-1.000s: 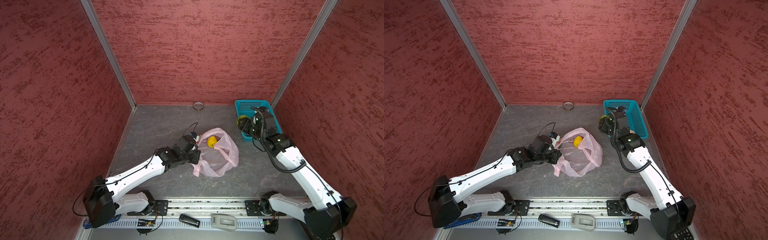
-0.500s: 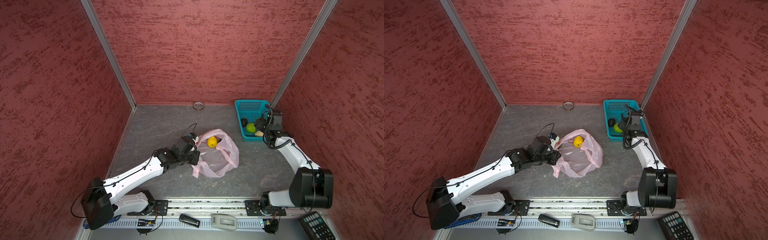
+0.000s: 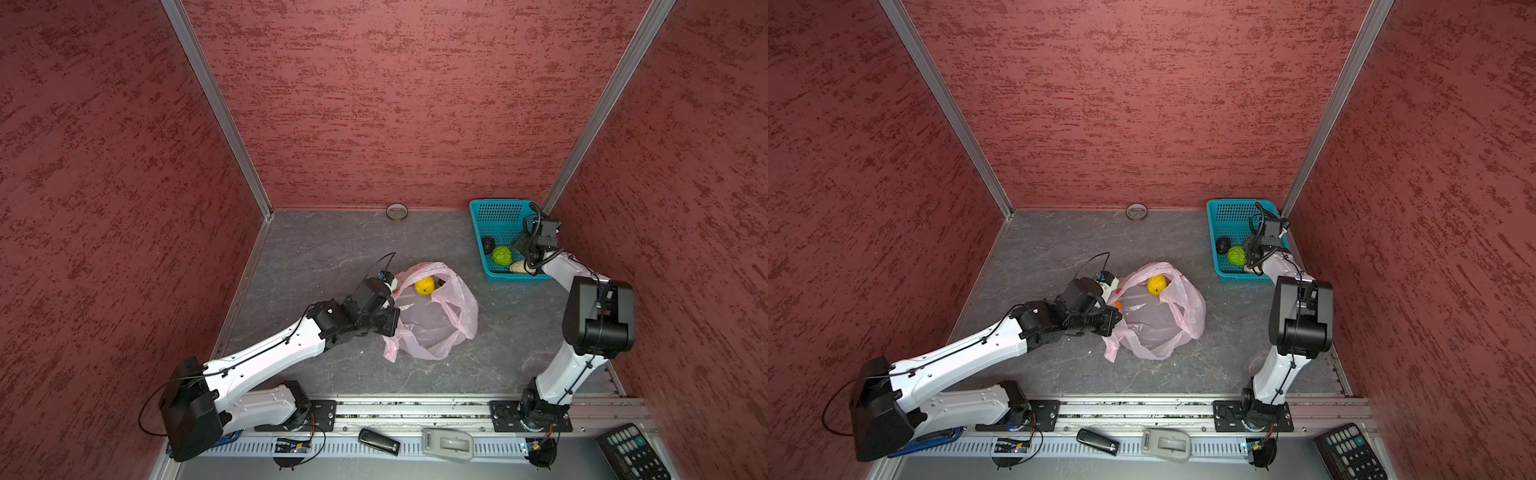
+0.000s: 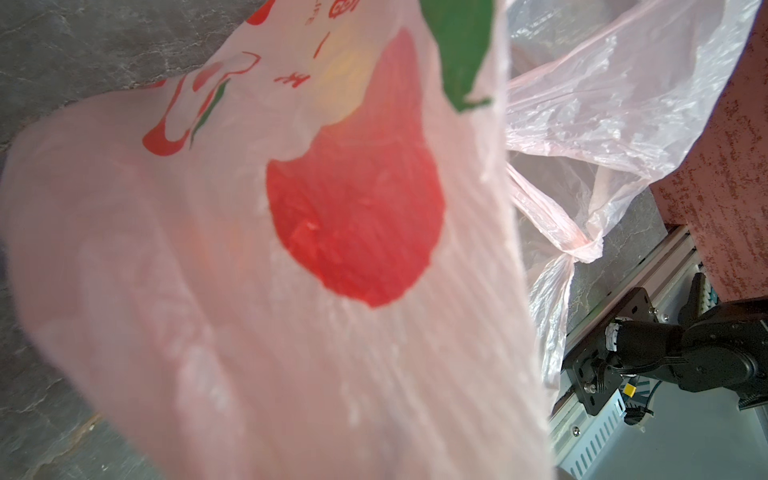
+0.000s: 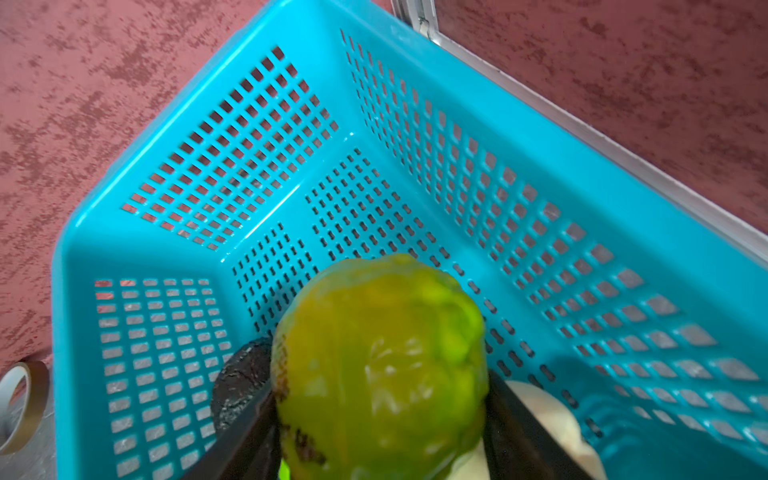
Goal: Untie the knot of the plastic bag and take out the fruit
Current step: 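Open the right gripper to drop the custard apple into the basket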
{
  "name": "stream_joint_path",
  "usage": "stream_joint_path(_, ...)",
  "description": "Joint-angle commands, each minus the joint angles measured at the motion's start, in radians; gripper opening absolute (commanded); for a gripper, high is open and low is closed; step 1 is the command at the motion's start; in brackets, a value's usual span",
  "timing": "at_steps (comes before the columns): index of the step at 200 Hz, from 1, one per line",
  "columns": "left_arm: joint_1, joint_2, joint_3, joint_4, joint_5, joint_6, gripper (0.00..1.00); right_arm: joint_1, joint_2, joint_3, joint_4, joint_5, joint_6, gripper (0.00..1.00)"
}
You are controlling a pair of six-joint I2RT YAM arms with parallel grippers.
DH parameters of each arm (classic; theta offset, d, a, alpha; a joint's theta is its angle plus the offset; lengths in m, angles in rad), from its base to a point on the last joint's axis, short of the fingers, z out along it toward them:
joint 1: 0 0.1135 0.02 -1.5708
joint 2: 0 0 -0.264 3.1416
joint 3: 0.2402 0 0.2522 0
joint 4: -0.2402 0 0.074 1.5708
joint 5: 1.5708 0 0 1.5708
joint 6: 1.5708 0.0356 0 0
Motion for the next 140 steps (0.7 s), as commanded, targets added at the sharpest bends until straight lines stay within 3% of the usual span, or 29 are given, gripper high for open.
stream_joint_path(1,-0.006,-0.027,-0.014,-0.028,-0.028,-0.015,0.00,-0.006,0.003,0.044,-0.005,0.000,-0.017,0.74)
stream_joint_path(51,-0.006,-0.059,-0.025,-0.062,-0.048,-0.018,0.00,-0.005,-0.002,0.061,-0.036,0.006,-0.046,0.83)
stream_joint_path(140,-0.004,-0.087,-0.043,-0.095,-0.047,-0.009,0.00,0.033,-0.129,-0.025,-0.071,-0.076,-0.049,0.84)
